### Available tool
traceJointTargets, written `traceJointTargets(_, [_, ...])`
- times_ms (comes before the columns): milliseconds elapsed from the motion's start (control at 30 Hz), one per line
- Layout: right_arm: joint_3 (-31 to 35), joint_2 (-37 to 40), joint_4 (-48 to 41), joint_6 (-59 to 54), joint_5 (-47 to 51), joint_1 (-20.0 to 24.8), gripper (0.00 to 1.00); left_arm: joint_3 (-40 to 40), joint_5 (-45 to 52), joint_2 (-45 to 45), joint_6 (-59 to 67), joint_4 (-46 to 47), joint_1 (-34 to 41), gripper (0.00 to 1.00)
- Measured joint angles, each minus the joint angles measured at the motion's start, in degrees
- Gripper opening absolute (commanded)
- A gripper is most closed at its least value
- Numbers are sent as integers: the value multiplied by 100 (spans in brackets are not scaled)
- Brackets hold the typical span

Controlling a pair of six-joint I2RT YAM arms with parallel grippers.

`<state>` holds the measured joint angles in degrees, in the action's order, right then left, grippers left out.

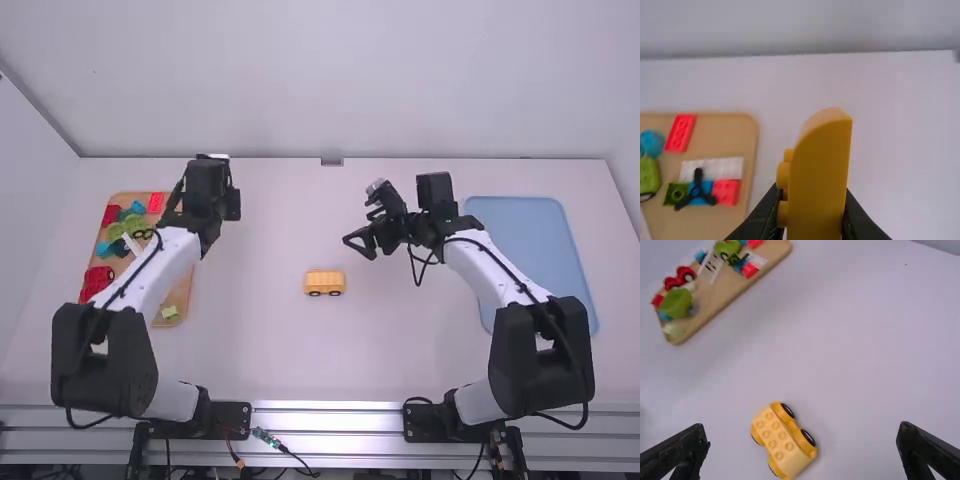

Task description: Assemble lego blocks to make yellow taxi

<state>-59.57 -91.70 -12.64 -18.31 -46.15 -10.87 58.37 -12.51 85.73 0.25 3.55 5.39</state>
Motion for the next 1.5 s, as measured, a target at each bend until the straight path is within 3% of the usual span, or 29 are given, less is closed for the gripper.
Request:
traceJointTargets(133, [2,0,4,17,-485,245,99,-918,487,-750,1034,-710,494,2])
traceJointTargets(433, [0,0,-308,-2,-1198,262,99,-2022,1950,-1585,3613,-732,1388,1])
traceJointTargets(833, [-4,0,-1178,-439,-1176,-76,99,-2052,3021,-1611,5827,-789,1880,1])
traceJointTargets(1000, [-4,0,-1202,-413,-1200,-81,83,-2052,3237,-1611,6417,-863,1908,1])
traceJointTargets(1233, [-4,0,-1292,-417,-1217,-284,82,-2052,3425,-1613,6843,-942,1908,1])
traceJointTargets(1500, [-4,2,-1346,-382,-1182,-564,72,-2052,3589,-1611,7079,-916,1939,1])
